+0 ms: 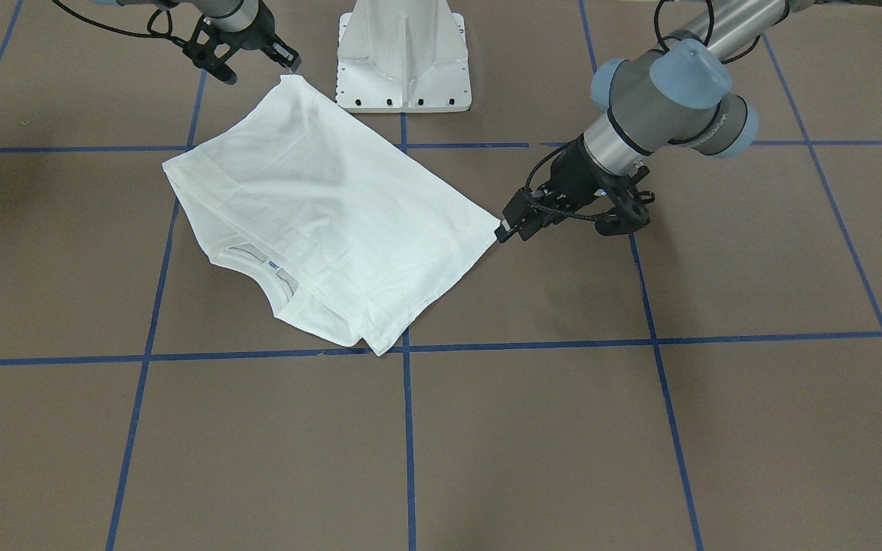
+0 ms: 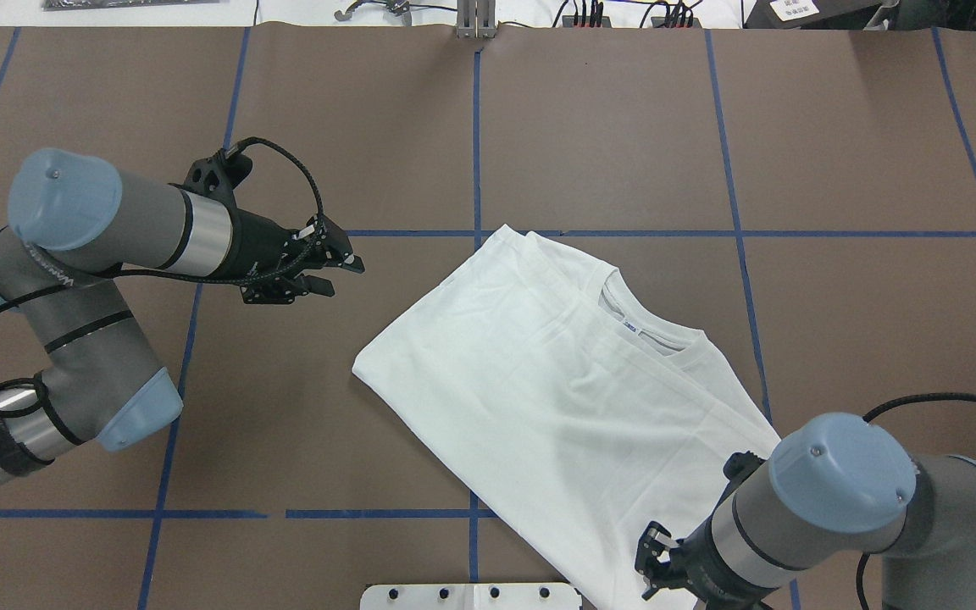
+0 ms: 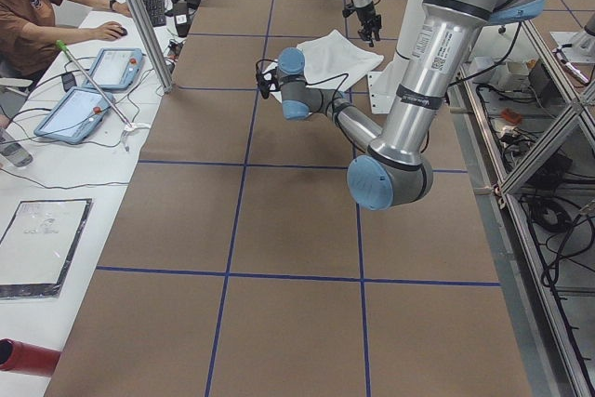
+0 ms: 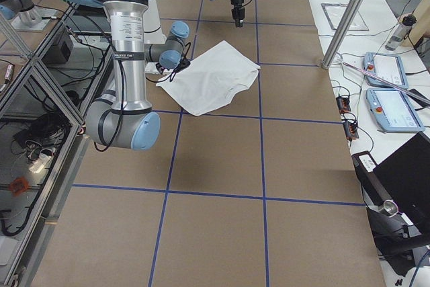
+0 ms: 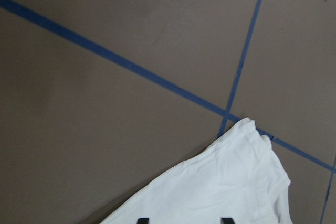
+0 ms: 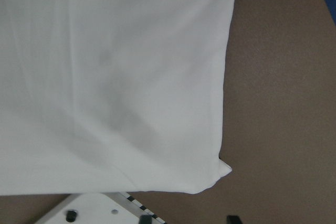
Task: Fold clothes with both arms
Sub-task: 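Drag the corner toward the robot with the right gripper, rotating the shirt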
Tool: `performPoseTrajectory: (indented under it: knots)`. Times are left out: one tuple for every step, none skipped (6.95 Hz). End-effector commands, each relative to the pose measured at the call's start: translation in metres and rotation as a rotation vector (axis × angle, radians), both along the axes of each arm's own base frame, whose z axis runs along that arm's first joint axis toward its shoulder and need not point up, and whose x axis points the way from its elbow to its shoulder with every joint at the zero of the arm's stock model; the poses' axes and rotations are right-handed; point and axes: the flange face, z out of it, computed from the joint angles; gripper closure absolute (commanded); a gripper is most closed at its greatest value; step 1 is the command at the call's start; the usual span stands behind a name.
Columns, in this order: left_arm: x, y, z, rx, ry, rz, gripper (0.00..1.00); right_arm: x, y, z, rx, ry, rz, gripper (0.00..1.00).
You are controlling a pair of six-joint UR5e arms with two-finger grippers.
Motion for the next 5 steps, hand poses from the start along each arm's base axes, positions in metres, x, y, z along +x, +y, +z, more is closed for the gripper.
performPoseTrajectory:
  knots:
    - [0.024,0.031,0.019,-0.140,-0.025,0.035,0.33,0.054,-0.121,-0.020,0.046,-0.044,0.266,0.00]
    - [0.030,0.037,0.018,-0.151,-0.026,0.043,0.33,0.069,-0.176,-0.024,0.147,-0.059,0.310,0.00]
    - [0.054,0.059,0.024,-0.167,-0.039,0.085,0.34,0.075,-0.224,-0.012,0.225,-0.028,0.339,0.00]
    - [0.062,0.060,0.023,-0.168,-0.041,0.081,0.35,0.072,-0.246,-0.013,0.308,0.002,0.372,0.00]
    - [0.074,0.065,0.020,-0.165,-0.048,0.082,0.35,0.068,-0.254,-0.005,0.331,0.037,0.397,0.00]
